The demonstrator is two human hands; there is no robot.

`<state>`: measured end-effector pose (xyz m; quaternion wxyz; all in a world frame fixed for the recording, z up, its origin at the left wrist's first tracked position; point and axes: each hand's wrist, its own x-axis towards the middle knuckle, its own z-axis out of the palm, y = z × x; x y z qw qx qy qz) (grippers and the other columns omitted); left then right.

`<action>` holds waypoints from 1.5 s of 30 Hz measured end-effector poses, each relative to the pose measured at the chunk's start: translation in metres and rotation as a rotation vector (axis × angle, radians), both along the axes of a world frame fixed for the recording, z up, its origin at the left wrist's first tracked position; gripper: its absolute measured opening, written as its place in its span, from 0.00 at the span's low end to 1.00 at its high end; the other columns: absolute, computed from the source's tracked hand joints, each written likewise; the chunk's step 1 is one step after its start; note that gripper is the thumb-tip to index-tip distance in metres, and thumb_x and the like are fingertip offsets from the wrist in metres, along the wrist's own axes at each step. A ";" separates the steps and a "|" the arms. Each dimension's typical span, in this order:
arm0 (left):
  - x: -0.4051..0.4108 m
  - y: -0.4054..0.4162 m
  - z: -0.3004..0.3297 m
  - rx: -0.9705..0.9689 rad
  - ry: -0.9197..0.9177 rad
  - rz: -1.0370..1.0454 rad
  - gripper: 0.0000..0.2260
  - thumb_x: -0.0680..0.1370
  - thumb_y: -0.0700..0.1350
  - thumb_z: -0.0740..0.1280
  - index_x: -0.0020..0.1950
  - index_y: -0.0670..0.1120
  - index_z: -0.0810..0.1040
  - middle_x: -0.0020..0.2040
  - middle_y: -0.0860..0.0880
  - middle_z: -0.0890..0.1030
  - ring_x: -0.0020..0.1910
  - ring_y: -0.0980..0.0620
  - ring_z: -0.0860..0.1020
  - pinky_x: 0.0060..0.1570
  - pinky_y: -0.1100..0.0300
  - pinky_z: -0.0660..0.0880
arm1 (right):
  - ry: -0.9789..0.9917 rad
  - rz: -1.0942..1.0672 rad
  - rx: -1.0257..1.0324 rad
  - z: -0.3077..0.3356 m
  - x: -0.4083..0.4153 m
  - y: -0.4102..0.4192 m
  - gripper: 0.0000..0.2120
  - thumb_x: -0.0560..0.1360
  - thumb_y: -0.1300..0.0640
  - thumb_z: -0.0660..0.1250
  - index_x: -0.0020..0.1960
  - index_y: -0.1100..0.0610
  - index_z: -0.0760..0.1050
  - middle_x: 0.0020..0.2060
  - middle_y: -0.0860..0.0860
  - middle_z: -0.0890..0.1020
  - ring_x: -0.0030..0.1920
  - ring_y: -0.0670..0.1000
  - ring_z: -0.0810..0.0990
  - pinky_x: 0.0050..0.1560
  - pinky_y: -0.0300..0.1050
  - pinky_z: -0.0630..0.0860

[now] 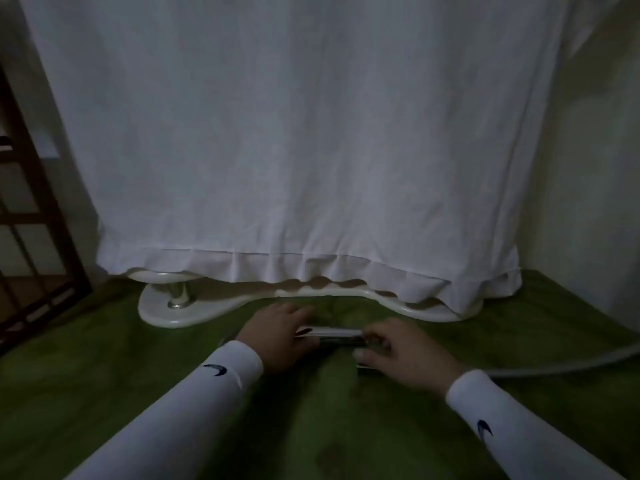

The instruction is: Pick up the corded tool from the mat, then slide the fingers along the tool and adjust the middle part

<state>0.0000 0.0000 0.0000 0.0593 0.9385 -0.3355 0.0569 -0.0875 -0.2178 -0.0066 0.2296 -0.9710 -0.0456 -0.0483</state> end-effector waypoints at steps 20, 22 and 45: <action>0.009 0.002 -0.017 0.133 -0.023 0.014 0.21 0.78 0.60 0.56 0.69 0.57 0.61 0.60 0.46 0.74 0.61 0.45 0.69 0.65 0.47 0.62 | 0.032 0.015 -0.036 -0.015 -0.006 -0.013 0.16 0.74 0.42 0.68 0.60 0.43 0.76 0.54 0.43 0.78 0.52 0.42 0.74 0.56 0.40 0.72; 0.008 0.008 -0.014 0.082 -0.020 0.014 0.20 0.78 0.59 0.57 0.69 0.57 0.61 0.60 0.47 0.74 0.60 0.45 0.69 0.64 0.48 0.63 | 0.039 0.008 -0.020 -0.013 -0.005 -0.014 0.15 0.74 0.42 0.67 0.60 0.42 0.75 0.53 0.42 0.79 0.51 0.41 0.75 0.53 0.39 0.72; -0.007 0.027 -0.008 0.109 -0.027 -0.034 0.21 0.78 0.58 0.57 0.70 0.57 0.60 0.60 0.47 0.74 0.59 0.47 0.69 0.63 0.51 0.63 | 0.050 0.035 -0.005 0.000 -0.006 -0.014 0.10 0.76 0.46 0.66 0.57 0.42 0.76 0.49 0.45 0.81 0.47 0.43 0.78 0.51 0.42 0.77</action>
